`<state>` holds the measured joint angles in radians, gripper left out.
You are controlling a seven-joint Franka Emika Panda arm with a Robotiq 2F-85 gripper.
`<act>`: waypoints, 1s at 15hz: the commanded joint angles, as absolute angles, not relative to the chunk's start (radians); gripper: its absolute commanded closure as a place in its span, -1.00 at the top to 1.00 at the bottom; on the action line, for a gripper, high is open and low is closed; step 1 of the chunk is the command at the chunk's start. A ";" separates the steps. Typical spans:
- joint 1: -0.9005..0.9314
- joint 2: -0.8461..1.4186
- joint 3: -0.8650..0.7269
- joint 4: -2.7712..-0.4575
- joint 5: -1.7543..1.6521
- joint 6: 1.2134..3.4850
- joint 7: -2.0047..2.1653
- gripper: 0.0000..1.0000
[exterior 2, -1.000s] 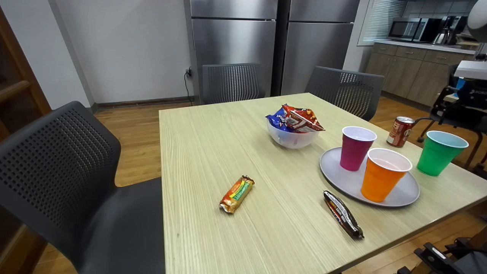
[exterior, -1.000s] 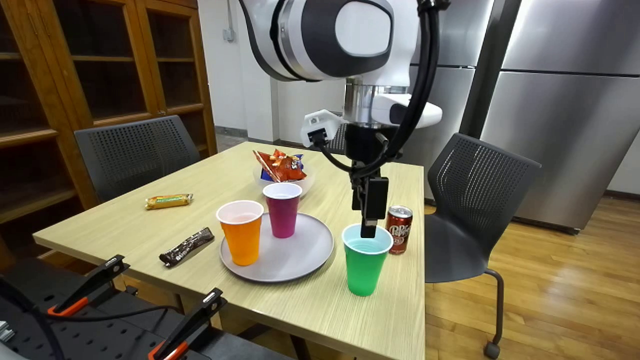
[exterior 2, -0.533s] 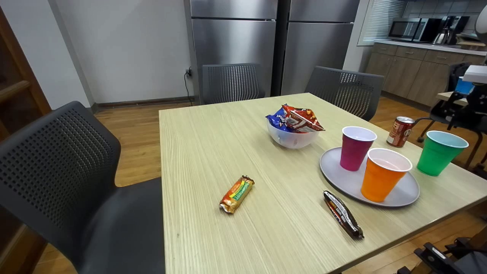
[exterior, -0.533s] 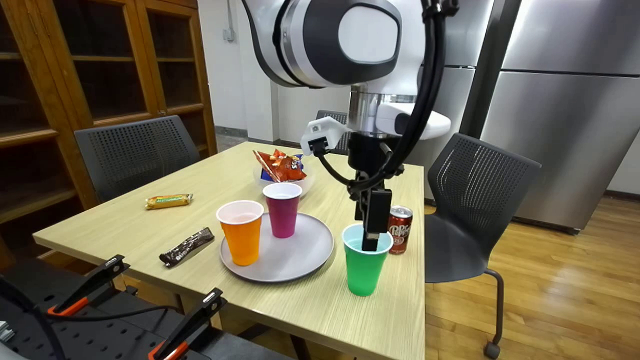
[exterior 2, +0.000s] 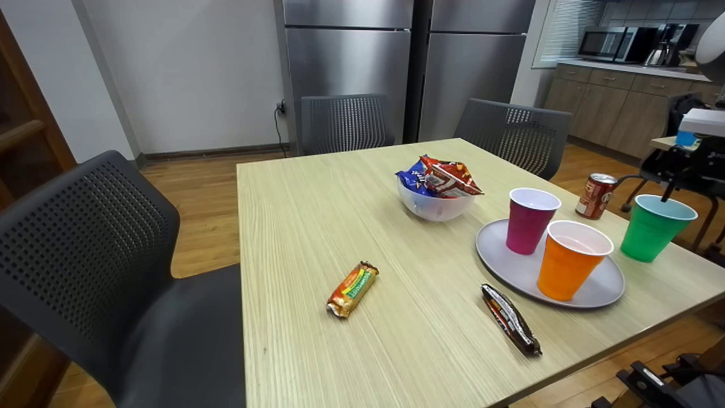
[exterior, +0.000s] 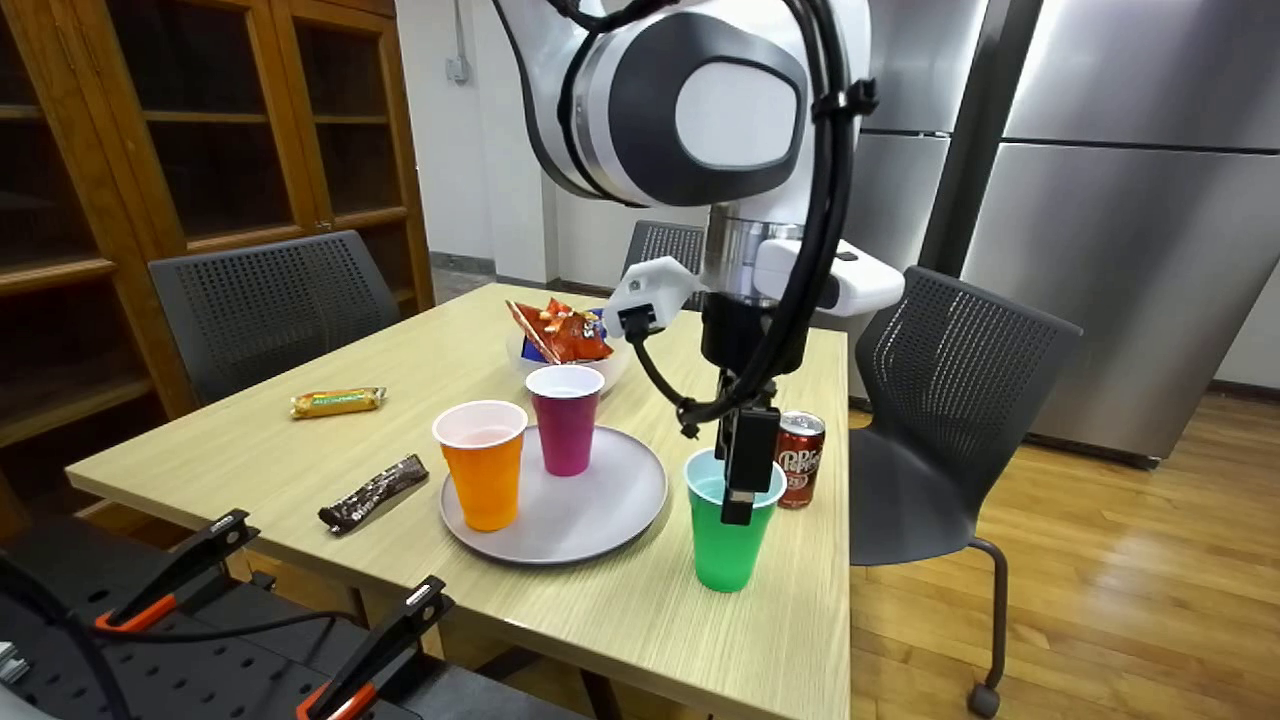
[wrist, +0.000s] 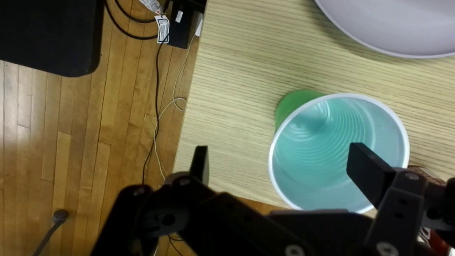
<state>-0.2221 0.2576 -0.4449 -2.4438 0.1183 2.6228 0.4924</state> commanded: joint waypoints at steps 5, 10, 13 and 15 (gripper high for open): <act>-0.271 0.370 -0.393 -2.355 0.243 2.633 0.473 1.00; -0.281 0.420 -0.390 -2.317 0.268 2.626 0.474 0.45; -0.276 0.431 -0.394 -2.306 0.264 2.622 0.479 -0.02; -0.276 0.431 -0.392 -2.303 0.265 2.620 0.476 -0.33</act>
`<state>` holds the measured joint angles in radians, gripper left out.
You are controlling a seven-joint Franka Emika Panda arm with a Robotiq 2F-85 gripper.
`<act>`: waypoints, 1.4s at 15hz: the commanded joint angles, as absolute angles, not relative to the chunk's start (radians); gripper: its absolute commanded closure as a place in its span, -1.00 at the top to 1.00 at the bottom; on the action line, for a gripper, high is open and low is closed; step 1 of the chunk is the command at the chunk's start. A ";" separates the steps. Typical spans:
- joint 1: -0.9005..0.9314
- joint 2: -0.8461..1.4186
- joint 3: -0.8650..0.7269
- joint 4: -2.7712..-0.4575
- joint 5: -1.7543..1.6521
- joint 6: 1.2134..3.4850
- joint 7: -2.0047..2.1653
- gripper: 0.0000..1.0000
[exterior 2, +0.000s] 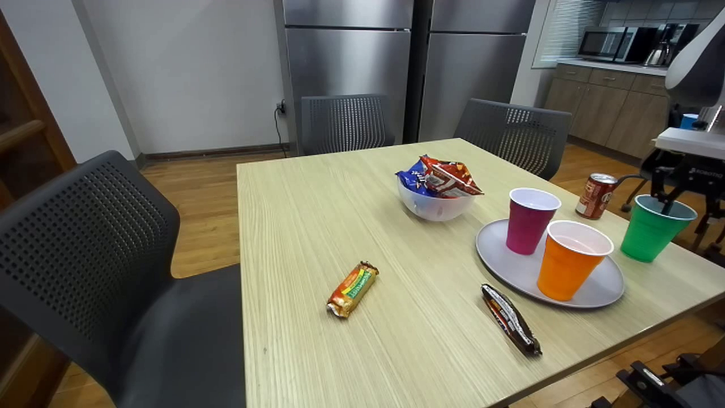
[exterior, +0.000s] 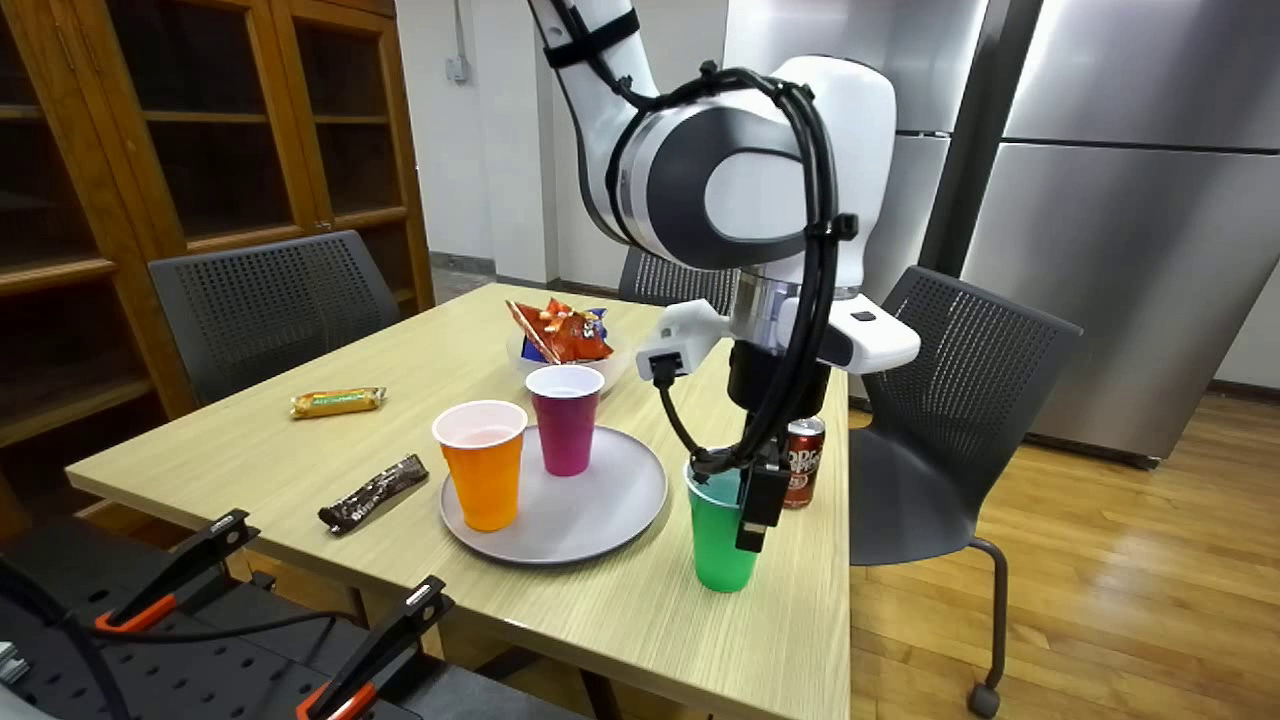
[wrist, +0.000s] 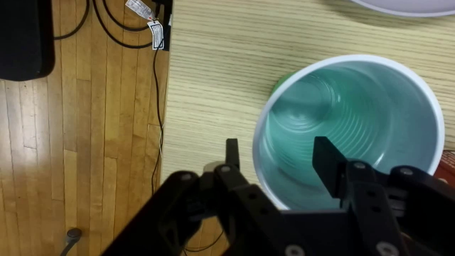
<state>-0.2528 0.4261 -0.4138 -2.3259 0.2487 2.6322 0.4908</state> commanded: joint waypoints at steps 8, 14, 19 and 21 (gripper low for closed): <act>-0.264 0.409 -0.398 -2.311 0.253 2.623 0.482 -0.98; -0.242 0.362 -0.405 -2.347 0.237 2.640 0.484 -0.97; -0.209 0.301 -0.406 -2.394 0.215 2.671 0.489 -0.97; -0.192 0.275 -0.405 -2.421 0.203 2.692 0.491 -0.97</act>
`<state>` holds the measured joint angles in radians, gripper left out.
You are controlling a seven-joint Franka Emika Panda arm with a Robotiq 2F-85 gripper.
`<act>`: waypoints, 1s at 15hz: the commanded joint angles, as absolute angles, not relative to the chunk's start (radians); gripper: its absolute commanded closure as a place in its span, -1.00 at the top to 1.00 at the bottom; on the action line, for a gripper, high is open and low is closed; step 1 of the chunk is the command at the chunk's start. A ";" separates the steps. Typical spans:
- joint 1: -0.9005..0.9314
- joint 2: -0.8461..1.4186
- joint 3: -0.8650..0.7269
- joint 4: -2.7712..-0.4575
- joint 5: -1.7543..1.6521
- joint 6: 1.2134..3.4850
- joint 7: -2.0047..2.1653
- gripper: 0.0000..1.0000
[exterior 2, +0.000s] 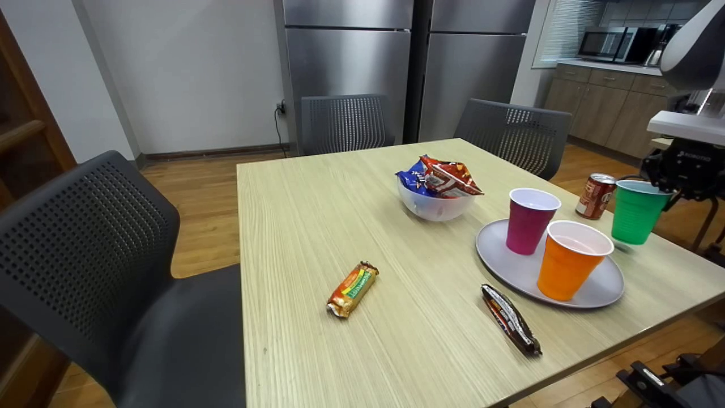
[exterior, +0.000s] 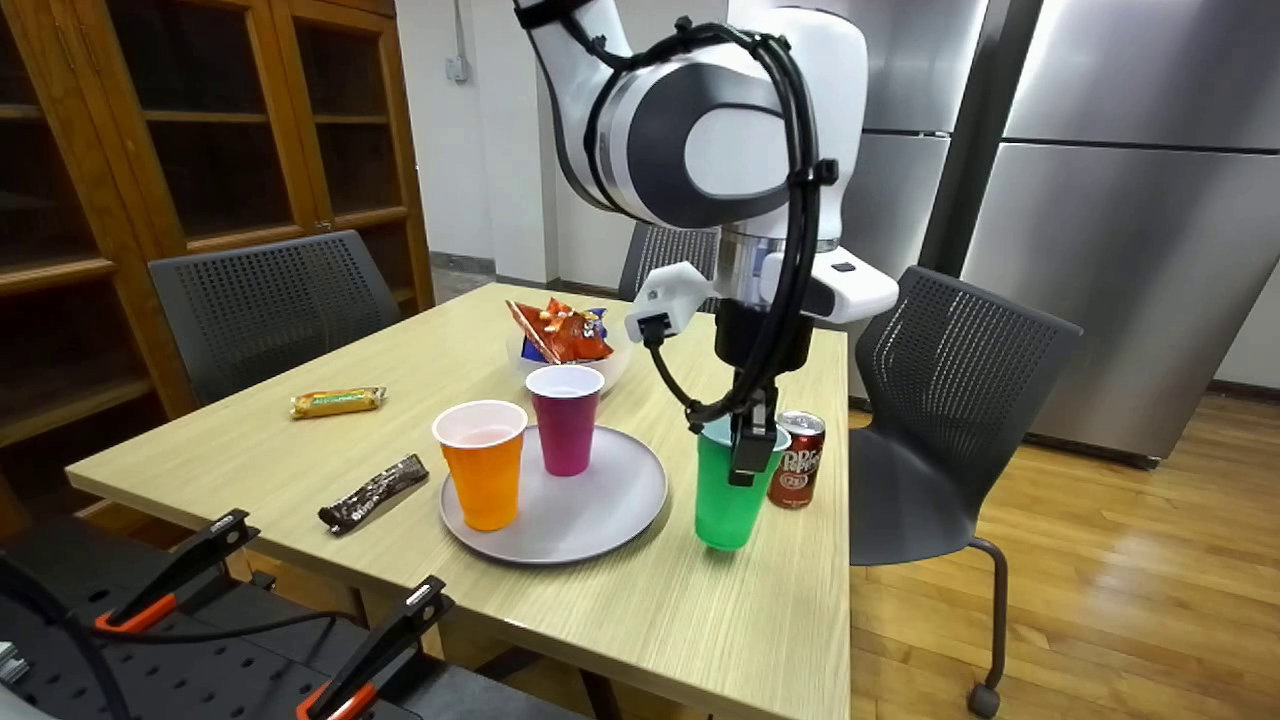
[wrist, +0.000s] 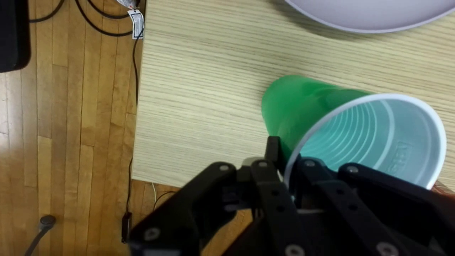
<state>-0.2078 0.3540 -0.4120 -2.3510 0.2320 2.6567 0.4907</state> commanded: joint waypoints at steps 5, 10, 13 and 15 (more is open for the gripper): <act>-0.153 0.208 -0.398 -2.502 0.172 2.747 0.497 -0.97; -0.135 0.169 -0.363 -2.562 0.157 2.775 0.483 -0.97; -0.129 0.158 -0.336 -2.581 0.155 2.780 0.471 -0.97; -0.125 0.156 -0.320 -2.588 0.148 2.780 0.466 -0.97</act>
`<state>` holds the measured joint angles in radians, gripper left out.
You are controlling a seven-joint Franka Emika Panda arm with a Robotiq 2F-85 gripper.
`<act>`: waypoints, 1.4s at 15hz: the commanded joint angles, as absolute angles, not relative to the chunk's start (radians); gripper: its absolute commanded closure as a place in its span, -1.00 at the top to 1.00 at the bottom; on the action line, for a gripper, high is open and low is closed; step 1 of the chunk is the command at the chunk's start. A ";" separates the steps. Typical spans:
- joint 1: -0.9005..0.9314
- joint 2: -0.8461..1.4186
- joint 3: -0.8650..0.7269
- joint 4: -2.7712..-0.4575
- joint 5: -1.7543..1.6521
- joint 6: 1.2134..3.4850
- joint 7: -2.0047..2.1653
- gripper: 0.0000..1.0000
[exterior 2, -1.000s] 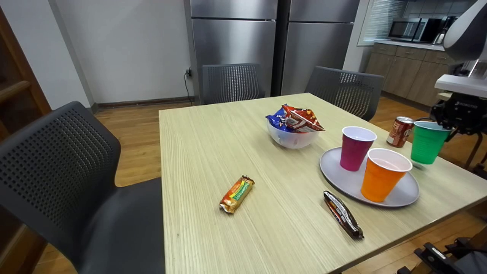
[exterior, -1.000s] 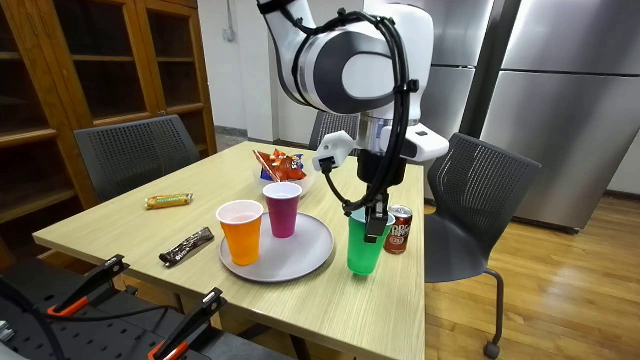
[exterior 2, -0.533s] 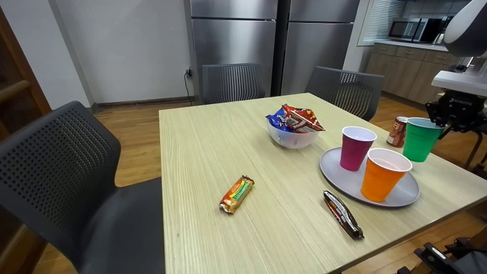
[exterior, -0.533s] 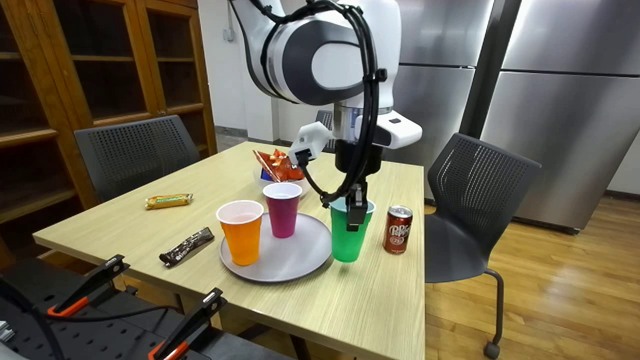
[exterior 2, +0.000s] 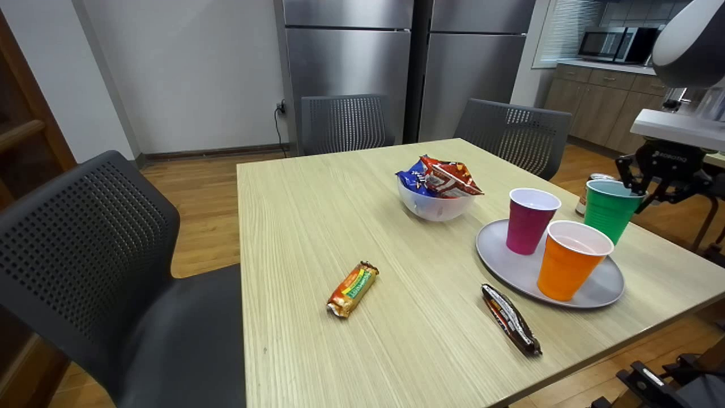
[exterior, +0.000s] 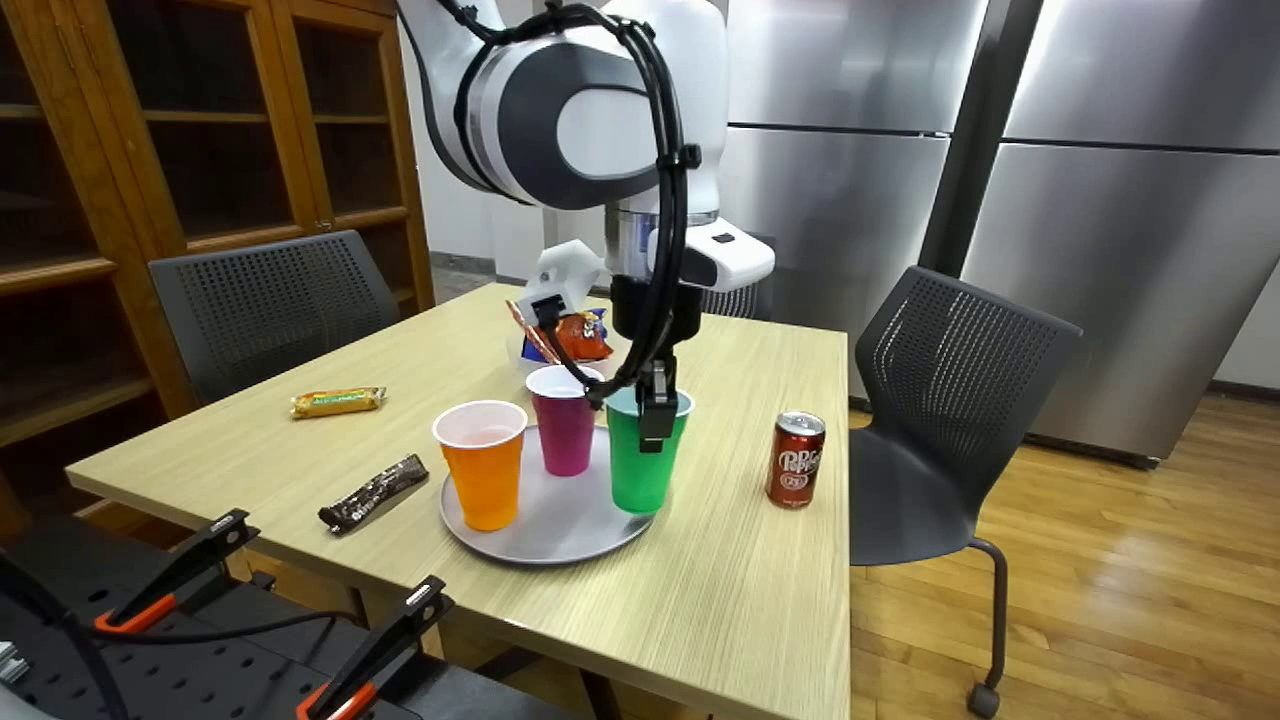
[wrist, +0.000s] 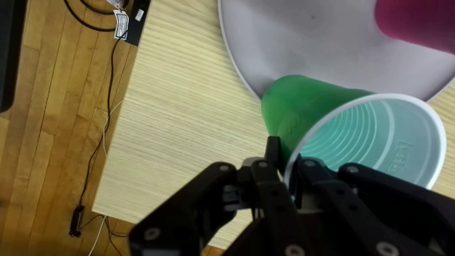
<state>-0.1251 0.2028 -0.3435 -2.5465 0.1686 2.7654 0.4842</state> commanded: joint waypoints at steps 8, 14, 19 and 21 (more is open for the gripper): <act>-0.126 0.177 -0.261 -2.591 0.161 2.767 0.413 -0.97; -0.137 0.202 -0.243 -2.592 0.181 2.765 0.378 -0.97; -0.146 0.223 -0.234 -2.585 0.206 2.769 0.354 -0.97; -0.148 0.229 -0.229 -2.582 0.219 2.768 0.343 -0.97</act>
<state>-0.1210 0.2264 -0.2582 -2.5847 0.1843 2.7658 0.3887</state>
